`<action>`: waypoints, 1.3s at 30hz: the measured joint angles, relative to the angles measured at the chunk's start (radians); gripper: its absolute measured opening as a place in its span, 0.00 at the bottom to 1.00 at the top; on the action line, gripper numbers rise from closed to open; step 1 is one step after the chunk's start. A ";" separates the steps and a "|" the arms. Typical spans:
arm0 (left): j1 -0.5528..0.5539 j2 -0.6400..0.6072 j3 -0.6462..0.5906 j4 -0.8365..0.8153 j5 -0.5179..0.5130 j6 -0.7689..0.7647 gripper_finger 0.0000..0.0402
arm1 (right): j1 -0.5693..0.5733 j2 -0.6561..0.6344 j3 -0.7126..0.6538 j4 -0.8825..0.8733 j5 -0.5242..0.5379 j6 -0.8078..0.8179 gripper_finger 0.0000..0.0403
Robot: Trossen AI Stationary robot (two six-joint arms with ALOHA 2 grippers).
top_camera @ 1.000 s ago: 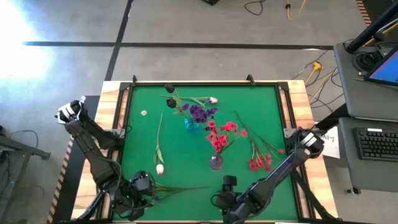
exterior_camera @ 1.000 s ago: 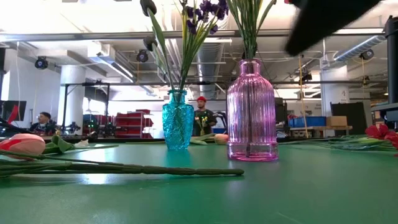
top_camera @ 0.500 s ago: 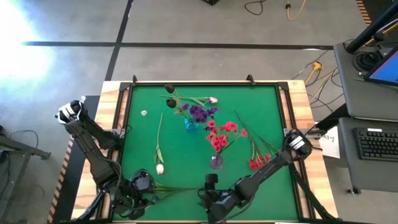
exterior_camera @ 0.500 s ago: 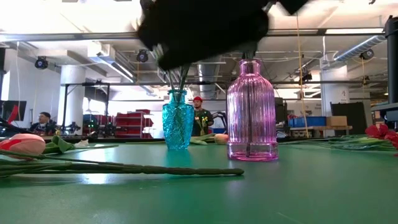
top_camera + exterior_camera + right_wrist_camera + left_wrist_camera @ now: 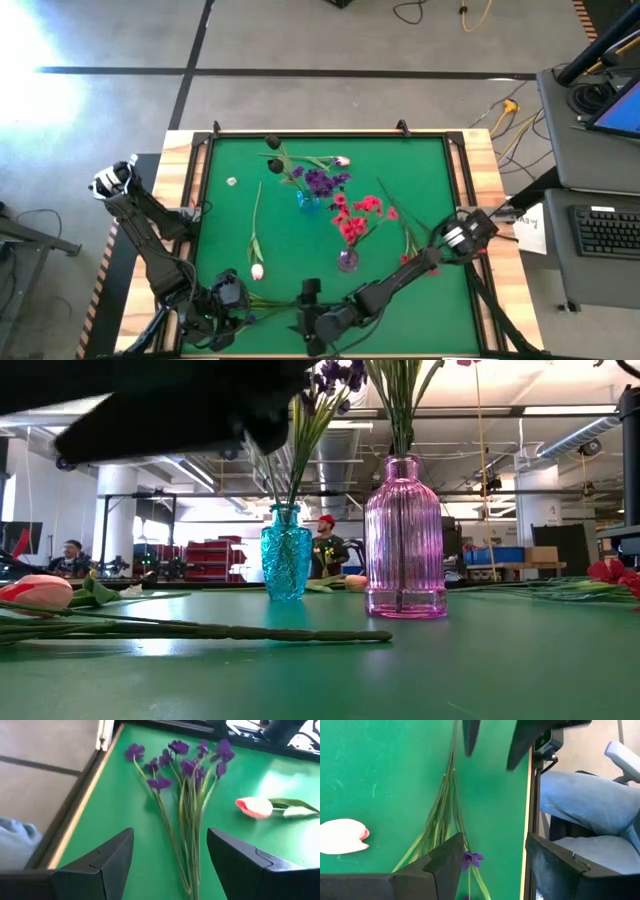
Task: Sort flowers into vase by color
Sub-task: Put the purple flowers into the blue vase
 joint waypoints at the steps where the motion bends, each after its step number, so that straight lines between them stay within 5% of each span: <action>1: 0.000 0.000 0.000 0.000 0.000 0.000 0.51 | -0.003 0.018 0.032 -0.045 0.008 0.000 0.61; 10: 0.000 0.003 0.000 0.005 -0.001 -0.008 0.51 | -0.034 0.154 0.284 -0.337 0.025 0.081 0.61; 22: -0.003 0.003 0.000 0.015 -0.003 -0.009 0.51 | -0.078 0.171 0.276 -0.346 -0.051 0.141 0.61; 39: -0.003 0.003 -0.002 0.015 -0.026 -0.001 0.51 | -0.094 0.171 0.215 -0.280 -0.118 0.190 0.77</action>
